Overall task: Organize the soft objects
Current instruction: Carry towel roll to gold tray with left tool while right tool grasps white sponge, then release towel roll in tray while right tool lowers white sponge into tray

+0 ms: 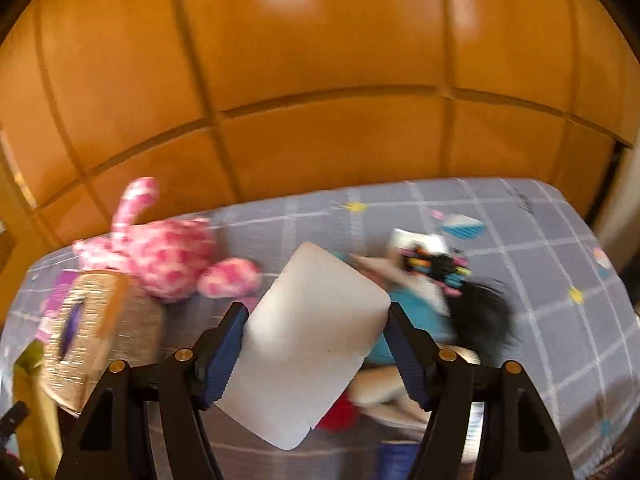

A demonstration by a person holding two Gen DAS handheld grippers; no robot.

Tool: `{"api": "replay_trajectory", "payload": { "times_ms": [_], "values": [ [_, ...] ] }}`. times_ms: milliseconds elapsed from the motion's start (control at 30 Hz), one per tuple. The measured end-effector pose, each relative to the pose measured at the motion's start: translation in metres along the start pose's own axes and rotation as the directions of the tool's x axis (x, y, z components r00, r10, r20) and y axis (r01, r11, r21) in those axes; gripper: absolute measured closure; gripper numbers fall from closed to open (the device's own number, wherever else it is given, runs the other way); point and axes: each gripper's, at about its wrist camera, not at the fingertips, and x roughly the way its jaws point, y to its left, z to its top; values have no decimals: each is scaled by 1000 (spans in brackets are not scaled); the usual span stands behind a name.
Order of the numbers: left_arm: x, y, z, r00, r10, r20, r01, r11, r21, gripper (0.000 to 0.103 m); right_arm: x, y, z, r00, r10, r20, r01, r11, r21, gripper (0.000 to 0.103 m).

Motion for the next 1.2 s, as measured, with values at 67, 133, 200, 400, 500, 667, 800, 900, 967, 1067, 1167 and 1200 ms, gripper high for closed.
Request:
{"api": "replay_trajectory", "payload": {
  "times_ms": [67, 133, 200, 400, 500, 667, 800, 900, 967, 1067, 1167, 1200],
  "values": [
    [-2, 5, -1, 1000, 6, 3, -6, 1000, -12, 21, 1, 26, 4, 999, 53, 3, -52, 998, -34, 33],
    [-5, 11, -1, 1000, 16, 6, -16, 1000, -23, 21, 1, 54, 6, 995, 104, 4, -103, 992, -78, 33],
    [-9, 17, -2, 1000, 26, 13, -26, 999, -34, 21, -1, 76, 7, 988, 151, 2, -150, 982, -115, 33],
    [-21, 44, -4, 996, 81, 37, -77, 992, -102, 21, -19, 163, -3, 927, 372, -43, -370, 893, -256, 33],
    [-26, 59, -5, 993, 112, 44, -105, 985, -138, 21, -28, 202, -20, 886, 454, -96, -459, 827, -326, 33],
    [-36, 83, -5, 984, 164, 67, -148, 969, -198, 21, -42, 262, -68, 821, 524, -224, -565, 692, -449, 33],
    [-45, 89, -3, 971, 216, 103, -190, 958, -214, 19, -46, 295, -106, 795, 521, -309, -600, 605, -523, 32],
    [-52, 89, -3, 956, 259, 139, -228, 951, -209, 15, -43, 306, -127, 801, 495, -336, -593, 578, -560, 31],
    [-55, 89, -2, 949, 275, 153, -243, 950, -197, 15, -39, 311, -139, 809, 471, -351, -583, 573, -576, 29],
    [-55, 88, -2, 946, 282, 160, -252, 950, -186, 14, -32, 315, -152, 818, 441, -368, -572, 568, -591, 25],
    [-54, 90, -2, 945, 289, 153, -260, 948, -183, 14, -28, 315, -157, 824, 423, -377, -566, 574, -592, 22],
    [-54, 89, -2, 945, 290, 151, -262, 947, -184, 14, -28, 314, -157, 825, 421, -378, -565, 576, -591, 22]
  ]
}}
